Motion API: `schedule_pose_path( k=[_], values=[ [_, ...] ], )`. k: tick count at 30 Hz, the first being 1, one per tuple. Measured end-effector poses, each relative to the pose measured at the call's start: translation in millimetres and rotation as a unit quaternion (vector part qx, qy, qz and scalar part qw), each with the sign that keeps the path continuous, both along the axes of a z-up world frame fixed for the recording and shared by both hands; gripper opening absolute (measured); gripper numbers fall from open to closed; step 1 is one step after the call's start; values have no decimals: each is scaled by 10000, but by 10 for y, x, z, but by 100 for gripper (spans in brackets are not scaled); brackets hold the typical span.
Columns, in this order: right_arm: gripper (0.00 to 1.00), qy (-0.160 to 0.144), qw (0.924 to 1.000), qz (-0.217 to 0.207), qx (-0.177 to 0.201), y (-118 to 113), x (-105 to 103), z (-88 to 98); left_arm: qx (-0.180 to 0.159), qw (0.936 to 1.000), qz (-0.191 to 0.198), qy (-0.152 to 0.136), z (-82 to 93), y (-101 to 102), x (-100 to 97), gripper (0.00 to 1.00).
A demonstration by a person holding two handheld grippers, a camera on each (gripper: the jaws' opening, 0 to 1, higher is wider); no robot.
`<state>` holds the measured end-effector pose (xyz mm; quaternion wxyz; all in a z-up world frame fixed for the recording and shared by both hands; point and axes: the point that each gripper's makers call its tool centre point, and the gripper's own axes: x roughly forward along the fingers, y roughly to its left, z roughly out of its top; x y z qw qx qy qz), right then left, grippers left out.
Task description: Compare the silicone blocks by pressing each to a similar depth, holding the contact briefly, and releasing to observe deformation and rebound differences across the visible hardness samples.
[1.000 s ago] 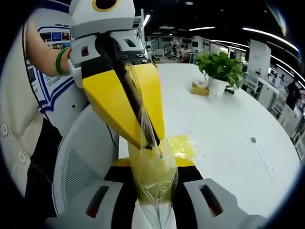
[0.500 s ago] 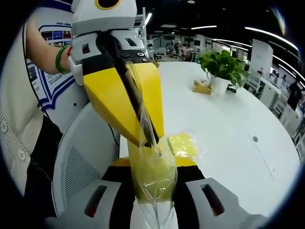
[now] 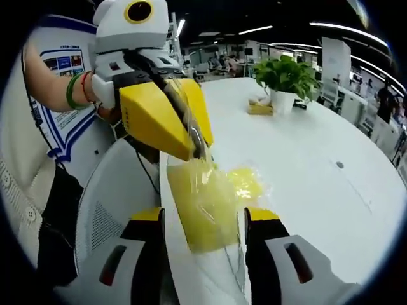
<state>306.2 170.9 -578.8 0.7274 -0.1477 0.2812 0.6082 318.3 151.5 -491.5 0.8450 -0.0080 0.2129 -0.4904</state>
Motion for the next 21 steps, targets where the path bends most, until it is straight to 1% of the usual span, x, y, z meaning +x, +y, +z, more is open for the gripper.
schedule_pose_path(
  k=[2, 4, 6, 9, 10, 12, 13, 14, 15, 17, 19, 20, 21],
  values=[
    [53, 34, 9999, -114, 51, -39, -1, 7, -37, 10000, 38, 72, -28, 3, 9, 0],
    [56, 32, 9995, -261, 179, -87, 1, 32, -67, 9998, 82, 145, -59, 4, 20, 0],
    [59, 87, 9983, -503, 286, -158, 20, 41, -99, 9997, 119, 196, -93, 2, 32, 0],
    [64, 148, 9942, -895, 570, -273, 42, 80, -119, 9993, 181, 308, -163, -8, 63, 0],
    [65, 140, 9917, -1057, 715, -324, 53, 107, -110, 9990, 203, 372, -203, -13, 73, 0],
    [69, 60, 9882, -1330, 763, -455, 75, 95, -125, 9985, 221, 479, -273, -24, 88, 0],
    [73, 22, 9863, -1440, 805, -508, 83, 88, -106, 9984, 234, 502, -303, -26, 96, 0],
    [76, 103, 9833, -1600, 859, -578, 69, 73, -113, 9979, 267, 580, -341, -27, 104, 0],
    [79, 142, 9822, -1655, 874, -606, 61, 67, -119, 9977, 271, 609, -356, -29, 108, 0],
    [82, 215, 9742, -1984, 1054, -757, 46, 76, -129, 9966, 382, 720, -430, -20, 150, 0],
    [85, 193, 9688, -2175, 1176, -861, 29, 89, -225, 9944, 514, 895, -500, -19, 195, 0],
    [87, 177, 9653, -2282, 1256, -909, 27, 99, -238, 9940, 548, 919, -525, -19, 212, 0],
    [89, 199, 9591, -2470, 1367, -993, 11, 104, -261, 9934, 595, 950, -566, -24, 241, 0]
  ],
)
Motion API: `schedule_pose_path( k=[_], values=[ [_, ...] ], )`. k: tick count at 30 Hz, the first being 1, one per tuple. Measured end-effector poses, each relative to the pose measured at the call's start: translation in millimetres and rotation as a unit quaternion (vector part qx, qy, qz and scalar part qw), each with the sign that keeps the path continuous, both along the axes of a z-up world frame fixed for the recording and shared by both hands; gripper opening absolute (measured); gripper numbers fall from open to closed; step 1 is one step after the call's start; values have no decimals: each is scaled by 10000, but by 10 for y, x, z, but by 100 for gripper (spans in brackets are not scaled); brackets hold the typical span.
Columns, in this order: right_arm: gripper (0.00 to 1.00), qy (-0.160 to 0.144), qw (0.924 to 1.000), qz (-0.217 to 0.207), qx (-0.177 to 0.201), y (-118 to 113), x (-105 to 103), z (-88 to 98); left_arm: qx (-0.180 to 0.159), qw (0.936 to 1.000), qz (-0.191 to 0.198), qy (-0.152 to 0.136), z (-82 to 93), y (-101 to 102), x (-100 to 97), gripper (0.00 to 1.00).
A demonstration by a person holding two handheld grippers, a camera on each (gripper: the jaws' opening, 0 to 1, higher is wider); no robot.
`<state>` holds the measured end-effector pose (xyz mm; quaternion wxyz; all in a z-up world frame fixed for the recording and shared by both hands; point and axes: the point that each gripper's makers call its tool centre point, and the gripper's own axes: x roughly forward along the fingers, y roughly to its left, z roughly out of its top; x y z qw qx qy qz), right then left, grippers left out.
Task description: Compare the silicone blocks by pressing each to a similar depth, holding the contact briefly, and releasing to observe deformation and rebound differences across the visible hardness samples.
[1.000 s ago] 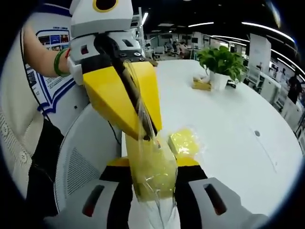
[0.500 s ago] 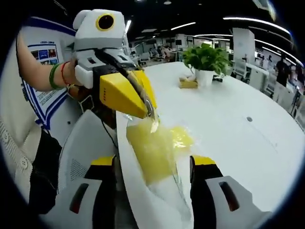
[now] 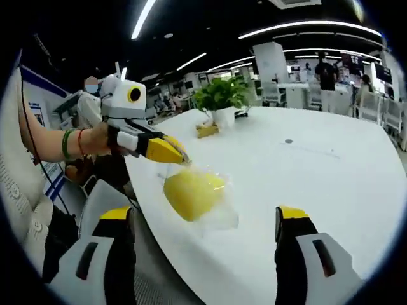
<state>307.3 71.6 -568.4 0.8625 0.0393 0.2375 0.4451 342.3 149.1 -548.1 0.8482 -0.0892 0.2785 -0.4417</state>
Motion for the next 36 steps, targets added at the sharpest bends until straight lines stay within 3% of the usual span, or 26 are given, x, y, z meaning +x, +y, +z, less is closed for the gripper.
schedule_pose_path(
  k=[3, 5, 11, 17, 21, 23, 25, 29, 36],
  values=[
    [96, 8, 9990, -375, 228, -177, -43, -17, -29, 9998, 102, 147, -114, -11, 81, 0],
    [96, 38, 9983, -568, 133, -330, -83, -98, -96, 9994, 181, 285, -194, -25, 146, 0],
    [96, 380, 9965, -740, 93, -515, -278, -298, -351, 9968, 274, 662, -399, -203, 314, 0],
    [96, 592, 9937, -915, 265, -553, -295, -367, -807, 9905, 387, 1040, -514, -406, 475, 0],
    [95, 696, 9937, -835, 277, -528, -328, -426, -738, 9906, 474, 1047, -658, -473, 628, 0],
    [93, 812, 9935, -775, 162, -539, -363, -491, -764, 9879, 811, 1083, -745, -441, 760, 0],
    [93, 822, 9935, -779, 130, -561, -364, -514, -975, 9799, 1093, 1355, -829, -419, 867, 0],
    [93, 793, 9932, -823, 210, -605, -329, -512, -1038, 9724, 1417, 1534, -1010, -369, 1053, 0],
    [93, 809, 9928, -866, 162, -692, -269, -523, -834, 9721, 1474, 1624, -1239, -371, 1177, 0]
  ],
)
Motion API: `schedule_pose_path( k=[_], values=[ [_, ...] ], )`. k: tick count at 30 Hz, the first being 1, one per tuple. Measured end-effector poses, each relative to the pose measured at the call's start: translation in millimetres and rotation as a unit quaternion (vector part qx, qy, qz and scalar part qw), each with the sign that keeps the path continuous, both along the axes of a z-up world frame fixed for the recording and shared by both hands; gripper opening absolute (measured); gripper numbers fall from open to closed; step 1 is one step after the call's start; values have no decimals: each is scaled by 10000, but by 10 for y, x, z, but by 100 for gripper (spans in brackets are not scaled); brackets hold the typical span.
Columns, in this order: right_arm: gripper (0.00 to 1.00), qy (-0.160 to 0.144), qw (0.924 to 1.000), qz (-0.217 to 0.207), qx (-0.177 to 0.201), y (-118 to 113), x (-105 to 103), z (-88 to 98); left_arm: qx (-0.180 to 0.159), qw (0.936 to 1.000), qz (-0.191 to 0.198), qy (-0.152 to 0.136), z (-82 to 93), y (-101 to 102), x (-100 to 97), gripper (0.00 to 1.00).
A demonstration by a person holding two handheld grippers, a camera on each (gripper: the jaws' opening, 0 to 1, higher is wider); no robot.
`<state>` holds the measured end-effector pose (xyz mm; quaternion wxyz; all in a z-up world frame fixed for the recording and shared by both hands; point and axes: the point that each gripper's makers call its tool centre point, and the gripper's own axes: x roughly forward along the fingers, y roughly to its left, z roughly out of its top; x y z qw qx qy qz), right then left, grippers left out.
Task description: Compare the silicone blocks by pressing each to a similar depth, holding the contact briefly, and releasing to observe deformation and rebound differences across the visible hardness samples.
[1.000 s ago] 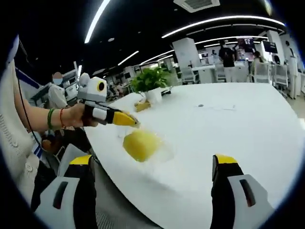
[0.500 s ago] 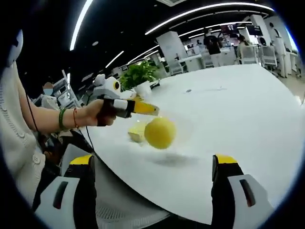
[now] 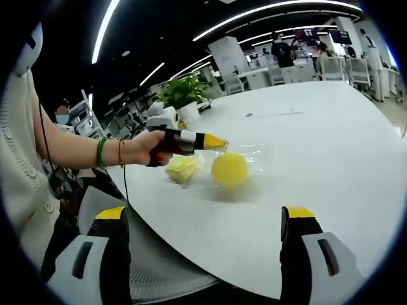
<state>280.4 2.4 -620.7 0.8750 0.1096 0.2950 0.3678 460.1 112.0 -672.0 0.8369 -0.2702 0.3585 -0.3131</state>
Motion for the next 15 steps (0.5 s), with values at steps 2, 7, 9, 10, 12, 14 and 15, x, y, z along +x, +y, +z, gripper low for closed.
schedule_pose_path(
  k=[2, 7, 9, 10, 12, 14, 15],
  values=[
    [92, 45, 10000, -38, -18, -28, 11, -30, 53, 10000, 12, 49, -78, -3, 25, 0],
    [92, 67, 9999, -128, -2, -66, 38, -58, 205, 9998, 7, 89, -218, -9, 117, 0],
    [93, 110, 9998, -153, 7, -76, 48, -81, 219, 9997, -1, 104, -248, -17, 148, 0],
    [92, 126, 9998, -153, 14, -77, 49, -87, 233, 9997, -4, 116, -265, -21, 155, 0],
    [92, 131, 9998, -164, 15, -77, 58, -92, 246, 9996, 33, 164, -304, -18, 170, 0],
    [91, 121, 9998, -183, 16, -82, 68, -91, 322, 9994, 28, 155, -353, -16, 180, 0],
    [91, 85, 9997, -209, 43, -84, 85, -78, 474, 9988, 11, 139, -409, 12, 187, 0]
  ],
)
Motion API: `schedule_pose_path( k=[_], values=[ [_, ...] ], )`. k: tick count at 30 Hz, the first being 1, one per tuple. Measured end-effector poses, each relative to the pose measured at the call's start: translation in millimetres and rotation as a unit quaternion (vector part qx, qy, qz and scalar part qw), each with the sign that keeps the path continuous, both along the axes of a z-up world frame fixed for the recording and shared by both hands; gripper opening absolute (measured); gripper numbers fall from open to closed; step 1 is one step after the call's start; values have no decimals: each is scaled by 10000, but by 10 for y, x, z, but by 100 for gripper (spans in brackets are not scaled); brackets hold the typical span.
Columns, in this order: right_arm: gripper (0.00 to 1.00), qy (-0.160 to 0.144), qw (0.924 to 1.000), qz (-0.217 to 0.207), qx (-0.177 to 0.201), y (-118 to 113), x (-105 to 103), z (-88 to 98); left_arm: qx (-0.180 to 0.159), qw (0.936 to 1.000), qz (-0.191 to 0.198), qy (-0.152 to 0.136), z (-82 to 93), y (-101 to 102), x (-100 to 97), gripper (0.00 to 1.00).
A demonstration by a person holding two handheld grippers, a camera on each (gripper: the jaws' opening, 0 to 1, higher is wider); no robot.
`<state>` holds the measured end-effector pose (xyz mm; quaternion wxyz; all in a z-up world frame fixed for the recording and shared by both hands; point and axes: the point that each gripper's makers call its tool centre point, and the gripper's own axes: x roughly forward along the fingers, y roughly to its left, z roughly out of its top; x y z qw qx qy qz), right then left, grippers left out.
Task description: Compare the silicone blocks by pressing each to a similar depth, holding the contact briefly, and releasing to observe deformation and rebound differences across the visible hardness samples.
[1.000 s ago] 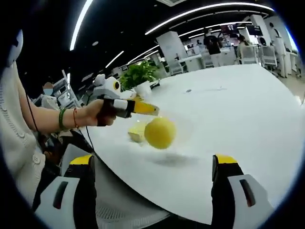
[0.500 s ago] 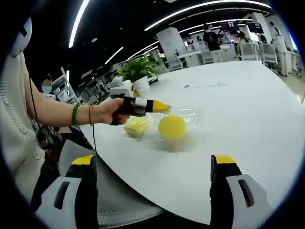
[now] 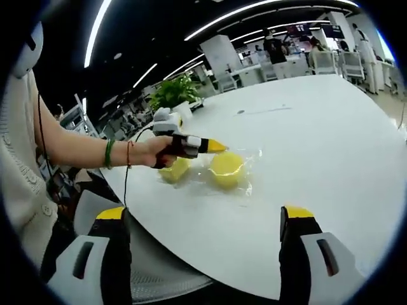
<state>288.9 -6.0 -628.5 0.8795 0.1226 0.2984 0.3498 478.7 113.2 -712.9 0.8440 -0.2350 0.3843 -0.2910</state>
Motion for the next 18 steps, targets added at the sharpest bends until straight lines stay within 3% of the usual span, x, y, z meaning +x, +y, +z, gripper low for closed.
schedule_pose_path(
  k=[4, 11, 15, 18],
  values=[
    [91, -82, 10000, -34, 27, 2, 37, 42, 334, 9994, -102, -48, -122, 51, 7, 0],
    [91, -110, 9999, -48, 34, 18, 44, 64, 456, 9986, -197, -206, -120, 64, 36, 4],
    [90, -107, 9999, -40, 29, 40, 18, 72, 954, 9929, -393, -587, -93, 153, 47, 14],
    [90, -130, 9999, -43, 39, 57, 0, 84, 1089, 9903, -514, -688, -26, 190, -18, 21]
  ],
)
